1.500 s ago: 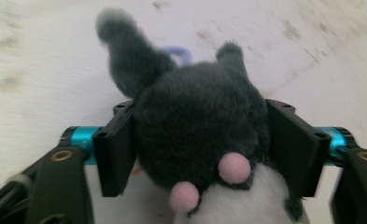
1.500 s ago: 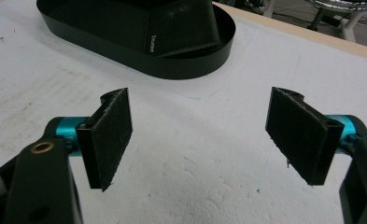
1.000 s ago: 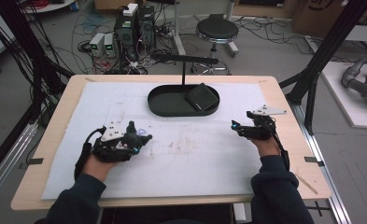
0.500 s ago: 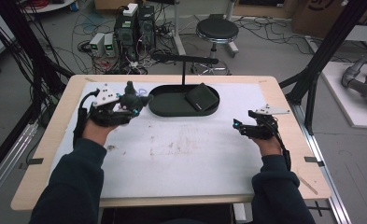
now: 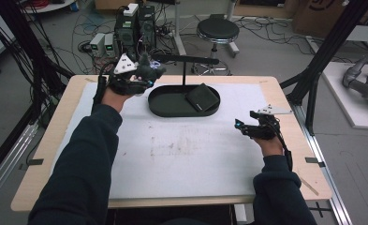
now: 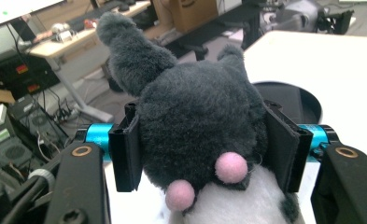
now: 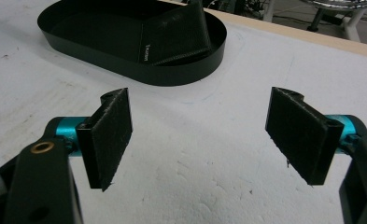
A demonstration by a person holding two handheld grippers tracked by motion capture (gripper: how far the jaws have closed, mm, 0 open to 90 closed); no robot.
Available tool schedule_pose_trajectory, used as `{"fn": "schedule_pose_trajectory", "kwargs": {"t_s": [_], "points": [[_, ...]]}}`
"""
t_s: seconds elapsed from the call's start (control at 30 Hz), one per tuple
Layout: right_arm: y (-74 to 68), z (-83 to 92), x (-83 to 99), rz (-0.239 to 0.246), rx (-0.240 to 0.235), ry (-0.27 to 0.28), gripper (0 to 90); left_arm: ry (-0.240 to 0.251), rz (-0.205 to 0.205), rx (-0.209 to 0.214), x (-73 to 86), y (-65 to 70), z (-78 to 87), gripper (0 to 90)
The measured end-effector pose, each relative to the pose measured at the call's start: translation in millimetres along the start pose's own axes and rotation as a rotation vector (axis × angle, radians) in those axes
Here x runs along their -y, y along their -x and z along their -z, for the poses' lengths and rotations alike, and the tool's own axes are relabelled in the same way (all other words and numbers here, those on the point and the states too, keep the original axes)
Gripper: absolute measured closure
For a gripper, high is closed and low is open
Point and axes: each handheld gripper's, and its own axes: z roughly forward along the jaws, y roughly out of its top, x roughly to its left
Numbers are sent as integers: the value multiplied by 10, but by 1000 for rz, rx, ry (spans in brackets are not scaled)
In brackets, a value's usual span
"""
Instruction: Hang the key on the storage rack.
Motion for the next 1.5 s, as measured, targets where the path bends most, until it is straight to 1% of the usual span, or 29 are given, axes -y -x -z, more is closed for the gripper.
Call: {"fn": "schedule_pose_trajectory", "kwargs": {"t_s": [0.03,0.07,0.1,0.13,0.17,0.23,0.3,0.43,0.47,0.5,0.53,0.6,0.7,0.73,0.8,0.83,0.9,0.93,1.03,1.07,1.1,1.13,1.17,1.3,1.33,1.4,1.43,1.47,1.5], "points": [[2,-1,3,-3,-1,0,232,0,0,0,0,0,0,389],[6,0,7,-3,-2,0,232,-19,-6,-9,-20,-32,-84,389],[10,0,10,-4,-2,0,232,-19,-6,-9,-20,-32,-84,390],[14,1,14,-6,-3,-1,232,-26,5,-17,-9,-62,-149,389],[18,0,18,-7,-3,-1,232,-32,15,-21,8,-73,-172,389],[24,0,21,-8,-6,-2,232,-41,19,-22,23,-82,-189,389],[36,0,27,-14,-6,-1,232,-67,20,-22,85,-81,-243,389],[40,-2,33,-18,-11,-4,232,-82,35,-33,122,-87,-278,389],[40,-2,33,-18,-11,-4,232,-82,35,-33,122,-87,-278,389],[39,-3,33,-16,-12,-2,232,-81,43,-47,128,-102,-278,389],[39,-3,33,-16,-13,-3,232,-81,43,-47,128,-102,-278,389],[39,-5,34,-15,-12,-4,232,-59,48,-62,111,-123,-256,389],[40,-10,36,-12,-12,-6,232,-54,47,-79,102,-157,-237,389],[36,-12,36,-14,-14,-7,232,-47,54,-82,100,-170,-229,389],[34,-13,37,-14,-14,-8,232,-32,68,-72,98,-185,-213,389],[35,-14,37,-13,-14,-8,232,-20,71,-58,95,-189,-206,389],[39,-17,39,-12,-13,-8,232,-10,67,-48,90,-191,-202,389],[38,-18,40,-12,-13,-10,232,-10,67,-48,90,-191,-202,389],[35,-19,41,-12,-15,-12,232,3,71,-65,84,-209,-208,389],[37,-20,41,-13,-15,-12,233,3,71,-65,84,-209,-208,389],[42,-24,43,-11,-16,-10,232,-9,65,-74,81,-223,-232,389],[41,-25,44,-14,-18,-13,233,-9,65,-74,81,-223,-232,389],[45,-28,45,-11,-18,-13,232,-14,65,-88,69,-240,-263,389],[45,-28,46,-14,-18,-16,233,-16,70,-104,34,-262,-314,389],[48,-31,48,-18,-19,-14,233,-36,64,-113,23,-271,-354,389],[50,-31,48,-19,-21,-16,233,-42,68,-118,30,-275,-373,388],[56,-31,51,-20,-21,-17,232,-55,80,-131,52,-287,-393,387],[56,-31,51,-20,-21,-17,232,-55,80,-131,52,-287,-393,387],[64,-27,53,-17,-21,-14,233,-56,92,-141,70,-290,-407,386]]}}
